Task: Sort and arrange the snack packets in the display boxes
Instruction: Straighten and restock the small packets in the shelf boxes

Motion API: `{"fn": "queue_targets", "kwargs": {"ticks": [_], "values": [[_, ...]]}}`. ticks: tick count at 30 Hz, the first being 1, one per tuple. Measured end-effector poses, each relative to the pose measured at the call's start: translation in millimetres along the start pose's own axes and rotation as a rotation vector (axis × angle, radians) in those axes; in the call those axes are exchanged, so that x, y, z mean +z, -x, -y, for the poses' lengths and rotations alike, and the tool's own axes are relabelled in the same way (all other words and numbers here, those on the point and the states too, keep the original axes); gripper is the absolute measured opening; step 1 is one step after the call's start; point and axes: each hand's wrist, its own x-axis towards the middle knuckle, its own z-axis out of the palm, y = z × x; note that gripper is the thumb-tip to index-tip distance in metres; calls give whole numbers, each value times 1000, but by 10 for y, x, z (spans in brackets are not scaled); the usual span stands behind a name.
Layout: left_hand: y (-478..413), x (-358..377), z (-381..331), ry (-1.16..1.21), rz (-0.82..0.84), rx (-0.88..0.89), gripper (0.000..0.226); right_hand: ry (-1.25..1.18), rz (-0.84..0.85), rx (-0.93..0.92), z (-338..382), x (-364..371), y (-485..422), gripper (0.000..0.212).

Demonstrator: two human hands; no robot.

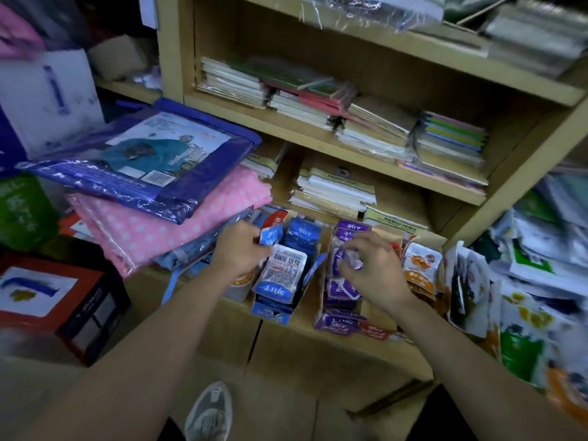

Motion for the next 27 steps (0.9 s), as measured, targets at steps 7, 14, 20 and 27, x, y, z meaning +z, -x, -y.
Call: {"fn": "queue_targets", "kwargs": {"ticks": [7, 14, 20, 27], "values": [[15, -257, -184, 140, -183, -66, 12, -16, 148, 2, 389, 226, -374, 39], [-120, -295, -382, 112, -212, 57, 19, -45, 43, 5, 196, 421, -536, 8], [-82, -119, -280, 110, -112, 161, 24, -175, -171, 30, 87, 336, -697, 12], [-116, -219, -390, 481, -191, 62, 14, -213, -36, -7, 61, 418, -702, 13]]}}
